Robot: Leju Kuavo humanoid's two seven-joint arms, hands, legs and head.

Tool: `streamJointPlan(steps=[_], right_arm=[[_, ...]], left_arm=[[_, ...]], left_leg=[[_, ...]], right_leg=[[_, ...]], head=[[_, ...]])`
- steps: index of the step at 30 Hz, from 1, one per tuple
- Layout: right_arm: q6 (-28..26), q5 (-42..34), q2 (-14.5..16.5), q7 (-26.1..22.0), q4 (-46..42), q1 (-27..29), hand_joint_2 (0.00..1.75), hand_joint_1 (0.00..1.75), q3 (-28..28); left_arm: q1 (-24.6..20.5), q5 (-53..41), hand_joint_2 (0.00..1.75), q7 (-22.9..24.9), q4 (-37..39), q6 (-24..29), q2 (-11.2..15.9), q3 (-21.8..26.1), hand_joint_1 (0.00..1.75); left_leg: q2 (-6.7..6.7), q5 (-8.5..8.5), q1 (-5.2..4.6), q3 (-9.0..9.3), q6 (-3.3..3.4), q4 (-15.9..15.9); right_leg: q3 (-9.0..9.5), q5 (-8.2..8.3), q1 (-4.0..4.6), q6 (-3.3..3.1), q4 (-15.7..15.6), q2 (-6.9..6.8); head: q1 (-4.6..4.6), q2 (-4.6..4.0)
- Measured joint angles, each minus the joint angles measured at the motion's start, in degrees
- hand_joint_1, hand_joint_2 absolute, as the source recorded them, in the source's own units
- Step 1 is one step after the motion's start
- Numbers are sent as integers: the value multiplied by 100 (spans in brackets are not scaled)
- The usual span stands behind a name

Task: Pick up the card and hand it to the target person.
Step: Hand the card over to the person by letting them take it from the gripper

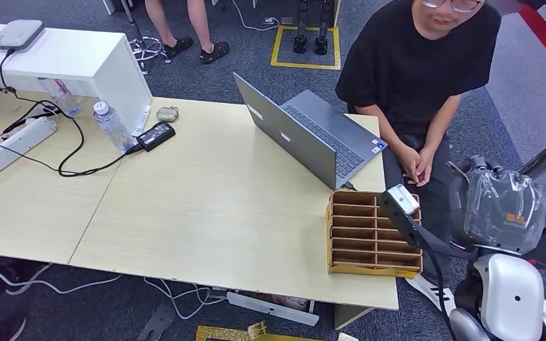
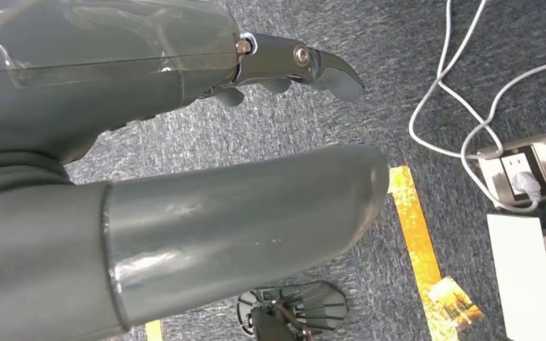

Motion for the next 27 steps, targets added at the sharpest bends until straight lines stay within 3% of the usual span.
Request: streamJointPlan(steps=[17,27], right_arm=[[-599,816,-509,-840,746,-113,175,156,-416],[-862,902,-539,-965,1190,26,175,154,-456]], left_arm=[[4,-248,0,45,0,-83,-91,-47,0],[5,-361,0,108,0,-157,-111,-105,0]], left_leg=[[-1,0,0,-2,0,0],[-1,0,0,-2,0,0]], right_leg=[[0,0,0,0,0,-2],[-1,0,0,0,0,-1]], head=[[0,0],[1,0]])
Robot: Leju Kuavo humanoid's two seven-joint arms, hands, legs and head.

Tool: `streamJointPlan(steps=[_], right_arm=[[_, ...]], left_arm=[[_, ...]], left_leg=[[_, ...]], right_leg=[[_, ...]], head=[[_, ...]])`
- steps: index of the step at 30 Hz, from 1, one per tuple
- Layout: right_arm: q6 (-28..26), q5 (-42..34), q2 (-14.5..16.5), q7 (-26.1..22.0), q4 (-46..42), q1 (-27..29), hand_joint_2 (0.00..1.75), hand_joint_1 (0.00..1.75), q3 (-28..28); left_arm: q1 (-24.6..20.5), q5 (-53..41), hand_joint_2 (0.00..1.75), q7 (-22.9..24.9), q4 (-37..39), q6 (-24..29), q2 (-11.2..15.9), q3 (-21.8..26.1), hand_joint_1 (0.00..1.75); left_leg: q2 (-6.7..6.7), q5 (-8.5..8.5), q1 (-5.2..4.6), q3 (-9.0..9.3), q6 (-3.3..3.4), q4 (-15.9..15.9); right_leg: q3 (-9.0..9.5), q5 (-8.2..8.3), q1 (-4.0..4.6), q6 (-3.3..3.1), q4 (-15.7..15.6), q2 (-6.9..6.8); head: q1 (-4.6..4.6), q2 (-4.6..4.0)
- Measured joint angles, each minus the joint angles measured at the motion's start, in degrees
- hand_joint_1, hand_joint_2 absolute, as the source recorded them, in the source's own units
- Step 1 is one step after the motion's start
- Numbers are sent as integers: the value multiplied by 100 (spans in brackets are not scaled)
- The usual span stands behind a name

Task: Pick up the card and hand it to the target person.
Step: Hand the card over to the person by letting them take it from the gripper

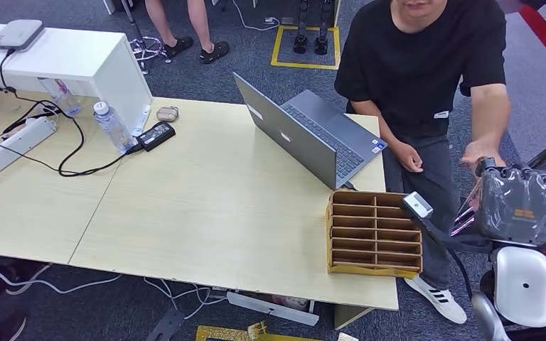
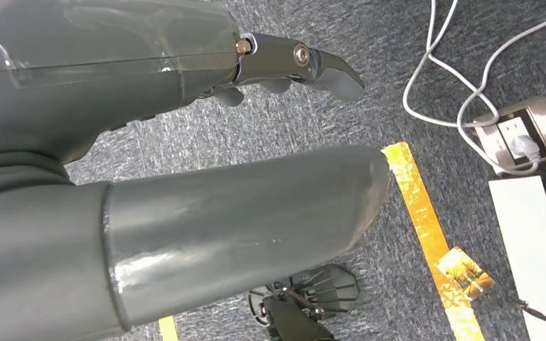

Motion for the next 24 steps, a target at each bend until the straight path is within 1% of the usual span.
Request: streamJointPlan(steps=[10,13,15,16,17,18,20,21,22,24], right_arm=[[-23,1,5,-8,182,53,175,157,-38],[-31,1,5,-6,212,63,175,156,-50],[-33,1,5,-6,233,69,175,152,-65],[-33,1,5,-6,243,73,175,147,-76],[-33,1,5,-6,252,78,175,121,-87],[-30,-1,5,-5,260,82,175,89,-97],[17,-11,6,9,276,90,175,18,-112],[68,-25,7,22,285,92,175,6,-119],[142,-45,7,40,296,93,175,0,-125],[298,-94,8,75,321,94,175,0,-133]], left_arm=[[0,-74,0,51,0,-13,-2,-82,0],[0,-84,0,61,0,-13,-2,-87,0],[0,-95,0,64,0,-13,-2,-90,0],[0,-100,0,64,0,-13,-2,-91,0],[0,-104,0,63,0,-14,-2,-92,0],[0,-112,0,63,0,-14,-2,-95,0],[-1,-143,0,63,0,-25,1,-103,0],[-1,-161,0,64,0,-34,3,-111,0],[-1,-173,0,64,0,-43,6,-119,0],[-1,-184,0,64,0,-50,13,-131,0]], left_leg=[[0,0,0,0,0,0],[0,0,0,0,0,0],[0,0,0,0,0,0],[0,0,0,0,0,0],[0,0,0,0,0,0],[0,0,0,0,0,0],[0,0,0,0,0,0],[0,0,0,0,0,0],[0,0,0,0,0,0],[0,0,0,0,0,0]], right_leg=[[0,0,0,0,0,0],[0,0,0,0,0,0],[0,0,0,0,0,0],[0,0,0,0,0,0],[0,0,0,0,0,0],[0,0,0,0,0,0],[0,0,0,0,0,0],[0,0,0,0,0,0],[0,0,0,0,0,0],[0,0,0,0,0,0]], head=[[-1,0],[-1,0],[-1,0],[-1,0],[-1,0],[-1,0],[-1,0],[0,0],[-1,0],[0,0]])
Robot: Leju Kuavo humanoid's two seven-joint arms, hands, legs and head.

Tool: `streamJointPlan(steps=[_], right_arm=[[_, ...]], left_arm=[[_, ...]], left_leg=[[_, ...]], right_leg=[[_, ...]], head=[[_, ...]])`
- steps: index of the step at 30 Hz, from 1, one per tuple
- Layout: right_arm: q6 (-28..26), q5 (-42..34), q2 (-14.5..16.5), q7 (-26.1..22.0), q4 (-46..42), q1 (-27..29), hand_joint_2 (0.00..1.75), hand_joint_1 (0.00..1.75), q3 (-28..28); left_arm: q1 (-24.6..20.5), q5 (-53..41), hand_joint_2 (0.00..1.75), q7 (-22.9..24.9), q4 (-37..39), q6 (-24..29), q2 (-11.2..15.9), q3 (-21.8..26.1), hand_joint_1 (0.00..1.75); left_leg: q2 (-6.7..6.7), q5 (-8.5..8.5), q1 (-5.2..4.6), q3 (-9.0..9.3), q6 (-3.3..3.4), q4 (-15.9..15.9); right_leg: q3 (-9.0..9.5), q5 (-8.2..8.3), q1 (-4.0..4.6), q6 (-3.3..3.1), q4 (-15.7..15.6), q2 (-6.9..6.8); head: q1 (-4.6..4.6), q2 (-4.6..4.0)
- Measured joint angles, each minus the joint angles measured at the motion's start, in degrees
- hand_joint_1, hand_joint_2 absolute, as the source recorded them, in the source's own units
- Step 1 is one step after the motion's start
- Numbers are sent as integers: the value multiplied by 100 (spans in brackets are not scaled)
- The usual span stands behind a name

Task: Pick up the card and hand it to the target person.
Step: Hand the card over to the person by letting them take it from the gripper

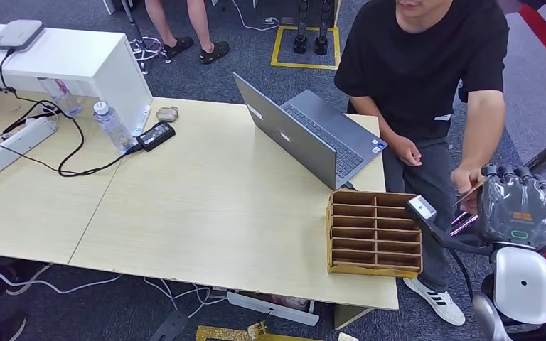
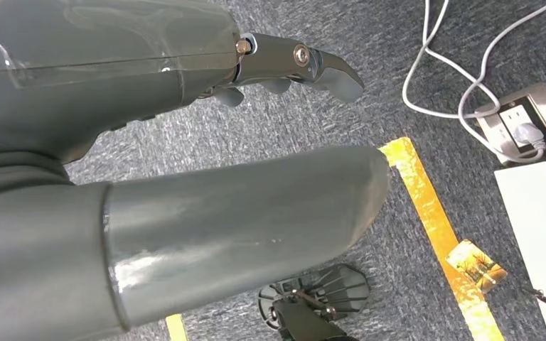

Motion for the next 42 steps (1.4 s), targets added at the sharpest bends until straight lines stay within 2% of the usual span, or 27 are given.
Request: streamJointPlan(steps=[6,11,15,19,21,24,29,32,38,42], right_arm=[[163,-125,2,106,85,0,175,0,-4],[45,-232,3,182,126,3,175,0,-30],[-338,-370,26,259,117,25,175,0,-114],[-1078,-729,106,296,-11,125,175,0,-248],[-1650,-1277,226,218,-134,223,175,0,-360],[-2397,-2580,522,-108,-272,442,175,0,-523],[-3061,-4760,1015,-931,-269,909,175,0,-557],[-3361,-5816,1229,-1450,-176,1187,175,0,-502],[-3570,-6879,1654,-2192,328,1585,175,0,-226],[-3673,-7258,1873,-2550,745,1692,175,0,-25]], left_arm=[[-1,-16,0,2,0,0,33,-36,0],[0,-20,0,11,0,0,45,-51,0],[0,-33,0,27,0,0,50,-51,0],[1,-33,0,69,0,17,53,-51,0],[1,-11,0,92,0,65,50,-51,0],[1,27,0,124,0,155,38,-49,0],[-1,114,0,125,0,223,33,-40,0],[-1,126,0,96,0,242,33,-28,0],[-7,131,0,89,0,276,36,25,0],[-8,137,0,82,0,292,36,64,0]], left_leg=[[0,0,0,0,0,0],[0,0,0,0,0,0],[0,0,0,0,0,0],[-1,0,0,0,0,1],[-1,0,0,0,0,0],[-1,0,1,0,0,-1],[-1,0,1,-1,0,-3],[-2,0,1,-2,0,-3],[-2,-1,1,-3,-1,-4],[-2,-1,1,-3,-1,-4]], right_leg=[[0,0,0,0,0,0],[0,0,0,0,0,0],[0,0,0,0,0,0],[0,0,0,0,0,-1],[0,0,1,0,0,-1],[0,0,2,0,0,-1],[0,-1,2,0,0,-1],[1,-1,1,0,0,-3],[-1,-1,1,-1,0,-2],[-1,-2,1,-1,0,-2]], head=[[0,0],[0,0],[0,0],[1,0],[0,0],[0,0],[-1,0],[0,0],[0,0],[-1,0]])
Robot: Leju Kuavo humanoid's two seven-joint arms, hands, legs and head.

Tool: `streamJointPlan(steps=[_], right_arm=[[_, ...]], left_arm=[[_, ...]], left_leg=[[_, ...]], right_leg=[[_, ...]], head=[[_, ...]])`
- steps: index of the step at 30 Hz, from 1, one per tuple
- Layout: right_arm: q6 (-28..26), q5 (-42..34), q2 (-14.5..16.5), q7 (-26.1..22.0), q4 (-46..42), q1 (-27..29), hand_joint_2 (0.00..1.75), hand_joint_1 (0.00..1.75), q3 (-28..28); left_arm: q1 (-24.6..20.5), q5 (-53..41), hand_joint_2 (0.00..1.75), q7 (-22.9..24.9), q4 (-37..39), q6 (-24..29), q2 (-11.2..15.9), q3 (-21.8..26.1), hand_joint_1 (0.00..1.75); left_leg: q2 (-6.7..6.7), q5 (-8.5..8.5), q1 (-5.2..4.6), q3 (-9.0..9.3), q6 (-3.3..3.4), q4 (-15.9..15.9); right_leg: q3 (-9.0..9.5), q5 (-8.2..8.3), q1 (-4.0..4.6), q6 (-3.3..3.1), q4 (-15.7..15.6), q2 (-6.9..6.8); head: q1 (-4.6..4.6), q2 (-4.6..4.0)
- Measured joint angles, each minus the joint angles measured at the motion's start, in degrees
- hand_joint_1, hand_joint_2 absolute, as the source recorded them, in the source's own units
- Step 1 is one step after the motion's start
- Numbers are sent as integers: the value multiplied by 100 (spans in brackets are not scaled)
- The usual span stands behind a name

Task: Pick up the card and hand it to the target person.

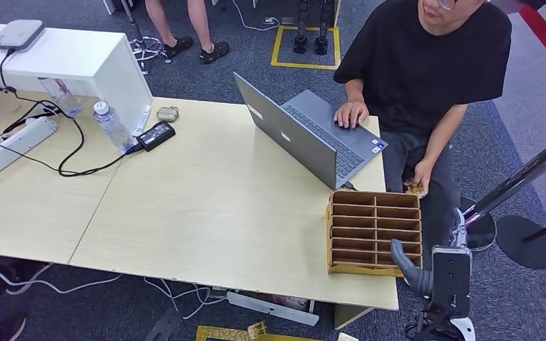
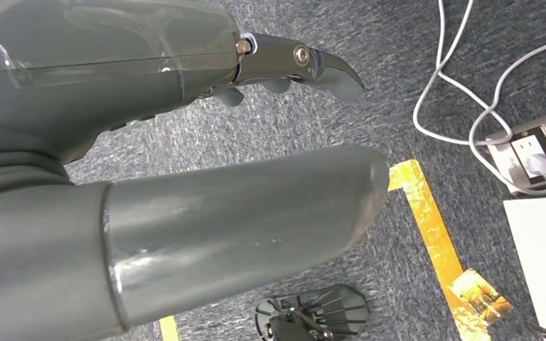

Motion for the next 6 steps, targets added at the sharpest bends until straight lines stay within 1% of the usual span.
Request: streamJointPlan(steps=[6], right_arm=[[-104,-230,200,-99,414,69,175,0,212]], left_arm=[[1,80,0,7,0,31,-2,62,0]], left_leg=[[0,0,0,0,0,0]], right_leg=[[0,0,-1,0,0,0]], head=[[1,0]])
